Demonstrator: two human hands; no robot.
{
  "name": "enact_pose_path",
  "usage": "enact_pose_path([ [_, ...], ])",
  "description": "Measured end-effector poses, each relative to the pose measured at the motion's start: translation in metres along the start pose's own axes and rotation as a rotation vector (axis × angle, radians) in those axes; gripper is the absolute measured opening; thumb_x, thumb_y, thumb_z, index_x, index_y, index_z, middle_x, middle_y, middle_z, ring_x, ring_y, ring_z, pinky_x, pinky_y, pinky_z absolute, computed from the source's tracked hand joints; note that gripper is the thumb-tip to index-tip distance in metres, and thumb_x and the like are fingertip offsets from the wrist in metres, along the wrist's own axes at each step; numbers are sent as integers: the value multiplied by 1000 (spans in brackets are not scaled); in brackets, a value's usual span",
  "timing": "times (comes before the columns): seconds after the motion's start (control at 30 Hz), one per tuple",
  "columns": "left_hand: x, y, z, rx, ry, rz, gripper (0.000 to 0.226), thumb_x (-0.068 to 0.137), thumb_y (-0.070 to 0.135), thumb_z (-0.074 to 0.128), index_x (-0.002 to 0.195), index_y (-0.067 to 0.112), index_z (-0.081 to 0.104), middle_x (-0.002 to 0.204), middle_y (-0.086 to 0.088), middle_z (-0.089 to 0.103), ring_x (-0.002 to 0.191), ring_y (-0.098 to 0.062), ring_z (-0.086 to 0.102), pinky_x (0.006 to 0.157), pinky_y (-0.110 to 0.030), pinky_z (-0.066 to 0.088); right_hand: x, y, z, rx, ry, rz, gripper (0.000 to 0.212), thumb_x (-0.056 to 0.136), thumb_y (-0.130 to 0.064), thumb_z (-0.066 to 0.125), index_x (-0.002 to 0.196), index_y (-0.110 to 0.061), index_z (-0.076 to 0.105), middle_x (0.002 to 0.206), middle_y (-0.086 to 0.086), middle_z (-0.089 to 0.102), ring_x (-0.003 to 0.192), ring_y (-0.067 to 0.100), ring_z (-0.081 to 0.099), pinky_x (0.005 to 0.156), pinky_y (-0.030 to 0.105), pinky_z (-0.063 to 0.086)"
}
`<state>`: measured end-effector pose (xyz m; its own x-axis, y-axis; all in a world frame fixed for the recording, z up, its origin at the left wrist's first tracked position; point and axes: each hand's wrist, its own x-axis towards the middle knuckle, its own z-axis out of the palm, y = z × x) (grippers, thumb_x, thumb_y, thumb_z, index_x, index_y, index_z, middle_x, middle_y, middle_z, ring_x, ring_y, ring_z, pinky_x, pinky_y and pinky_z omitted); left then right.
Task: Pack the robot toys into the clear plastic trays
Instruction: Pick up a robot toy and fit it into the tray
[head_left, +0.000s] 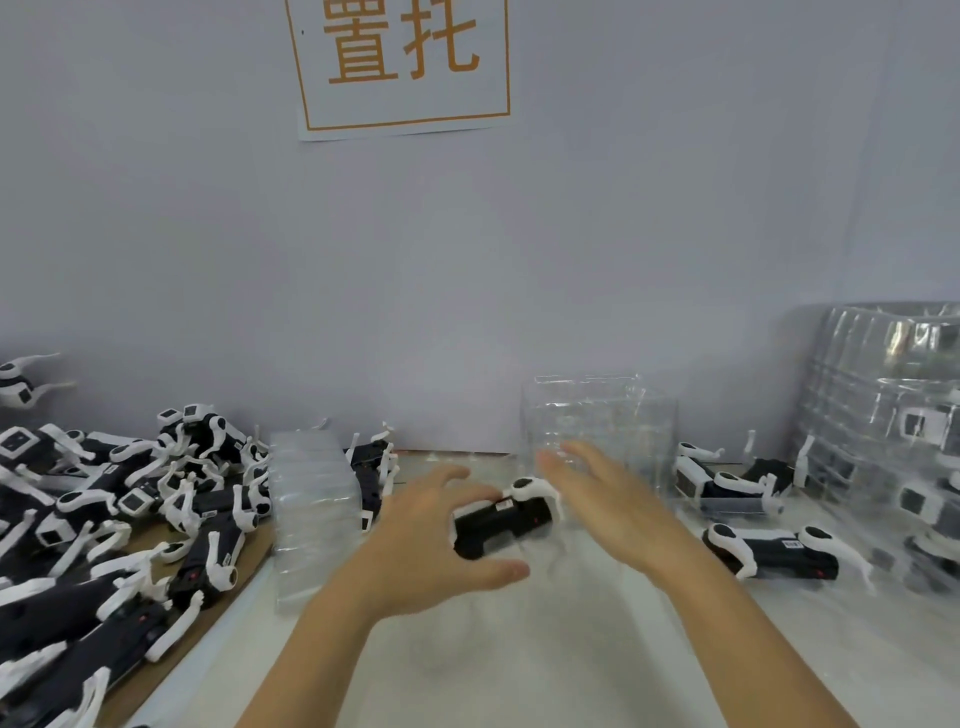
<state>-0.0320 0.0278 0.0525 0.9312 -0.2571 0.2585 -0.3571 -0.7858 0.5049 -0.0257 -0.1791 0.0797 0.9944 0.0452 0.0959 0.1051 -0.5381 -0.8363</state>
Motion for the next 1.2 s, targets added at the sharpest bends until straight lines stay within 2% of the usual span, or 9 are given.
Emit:
enact_pose_path([
  [0.13, 1, 18, 6, 75, 84, 101, 87, 51, 90, 55, 130, 55, 48, 149, 21, 28, 139, 4, 14, 108, -25, 8, -1, -1, -1, 64, 54, -12, 63, 88, -43, 65, 144, -44, 37, 143, -8, 48, 125, 18, 51, 102, 36, 45],
  [0.23, 4, 32, 10, 11, 225, 134, 77, 61, 90, 45, 128, 54, 49, 148, 27, 29, 140, 4, 14, 111, -27, 6, 0, -4, -22, 236, 133, -13, 50, 88, -35, 67, 132, -51, 50, 129, -3, 58, 110, 17, 57, 92, 36, 49],
  [0.33, 5, 52, 23, -376, 440, -5, 58, 78, 78, 46, 130, 53, 40, 141, 28, 36, 136, 3, 27, 111, -30, 22, -1, -1, -53, 279, 231, -5, 42, 90, -35, 66, 127, -51, 55, 127, -1, 58, 102, 16, 56, 80, 31, 46],
  [0.47, 12, 87, 42, -1158, 118, -383, 59, 89, 53, 60, 141, 31, 43, 136, -1, 52, 107, -24, 63, 79, -39, 57, -19, 5, -99, 397, 183, 91, 38, 92, -33, 68, 124, -52, 59, 126, -1, 62, 96, 19, 59, 76, 35, 53],
  [0.57, 27, 111, 51, -1352, 45, -433, 39, 94, 39, 59, 123, 14, 59, 100, -7, 61, 84, -27, 65, 55, -30, 49, -28, 10, -120, 237, 239, 114, 41, 93, -38, 66, 130, -49, 55, 141, -2, 54, 114, 26, 58, 92, 40, 50],
  [0.7, 49, 139, 60, -1352, 50, -438, 22, 95, 28, 54, 82, 20, 71, 74, 0, 61, 75, -26, 56, 52, -28, 41, -33, 11, -132, -158, 415, 126, 54, 96, -39, 59, 147, -32, 43, 152, 0, 43, 125, 26, 49, 98, 38, 38],
  [0.93, 79, 148, 78, -1164, -24, -386, 30, 98, 30, 49, 111, 12, 68, 95, -14, 63, 79, -29, 61, 63, -35, 46, -35, 6, -137, -347, 622, 12, 48, 98, -19, 49, 147, -20, 44, 146, 9, 50, 129, 31, 50, 109, 45, 39],
  [1.13, 83, 153, 97, -1101, -46, -410, 27, 97, 32, 45, 96, 15, 66, 90, -9, 58, 76, -27, 60, 61, -27, 51, -26, 11, -126, -258, 279, -118, 38, 101, -18, 46, 129, -39, 60, 128, -11, 60, 105, 4, 52, 84, 13, 39],
  [1.2, 88, 158, 104, -991, -13, -383, 33, 94, 42, 43, 92, 16, 64, 91, -6, 63, 80, -26, 62, 78, -35, 55, -20, 18, -120, -301, 182, -71, 40, 100, -14, 46, 130, -38, 60, 128, -11, 61, 105, 5, 54, 75, 10, 40],
])
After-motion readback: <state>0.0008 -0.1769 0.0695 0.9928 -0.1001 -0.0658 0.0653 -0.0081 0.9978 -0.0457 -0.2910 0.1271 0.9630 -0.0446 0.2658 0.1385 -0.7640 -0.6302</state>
